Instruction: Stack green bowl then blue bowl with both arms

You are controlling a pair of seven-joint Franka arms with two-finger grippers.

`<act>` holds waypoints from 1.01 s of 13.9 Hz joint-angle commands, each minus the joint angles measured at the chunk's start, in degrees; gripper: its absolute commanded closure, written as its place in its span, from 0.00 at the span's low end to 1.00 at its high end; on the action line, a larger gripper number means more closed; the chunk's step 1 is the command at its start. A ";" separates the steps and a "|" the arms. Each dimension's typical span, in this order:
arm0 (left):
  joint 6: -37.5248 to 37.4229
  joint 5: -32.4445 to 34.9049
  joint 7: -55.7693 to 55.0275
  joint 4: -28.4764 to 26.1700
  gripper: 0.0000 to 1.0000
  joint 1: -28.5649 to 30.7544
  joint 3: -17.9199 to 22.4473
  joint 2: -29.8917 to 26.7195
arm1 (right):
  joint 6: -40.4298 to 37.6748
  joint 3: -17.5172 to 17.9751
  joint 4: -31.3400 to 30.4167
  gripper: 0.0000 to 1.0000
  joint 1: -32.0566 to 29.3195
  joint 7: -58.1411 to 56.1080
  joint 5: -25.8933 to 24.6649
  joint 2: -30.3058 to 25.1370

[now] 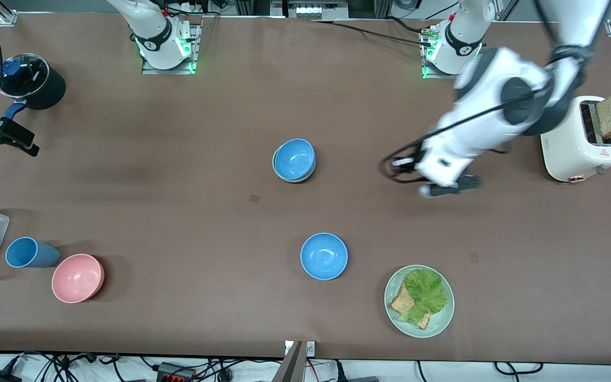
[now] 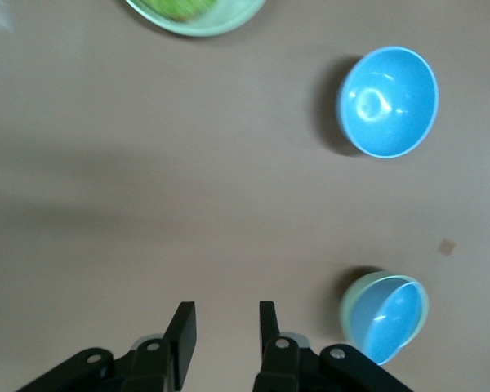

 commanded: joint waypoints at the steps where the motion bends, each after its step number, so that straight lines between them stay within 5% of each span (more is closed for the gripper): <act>1: -3.05 -2.08 7.98 -2.09 0.52 -2.82 8.22 -5.60 | -0.17 0.55 -0.13 0.00 -0.60 0.12 -0.17 -0.68; 3: -3.41 -2.00 7.81 -3.76 0.38 -5.72 14.38 -8.15 | -0.17 0.64 -0.13 0.00 -0.51 0.12 -0.26 -0.68; 6: -3.41 -1.03 9.12 -5.77 0.00 -5.91 17.39 -11.31 | -0.26 0.64 -0.13 0.00 -0.51 -0.05 -0.26 -0.59; 14: -3.58 4.77 19.68 -6.05 0.00 -5.91 23.63 -15.62 | -0.52 0.64 -0.05 0.00 -0.51 0.21 0.09 -0.59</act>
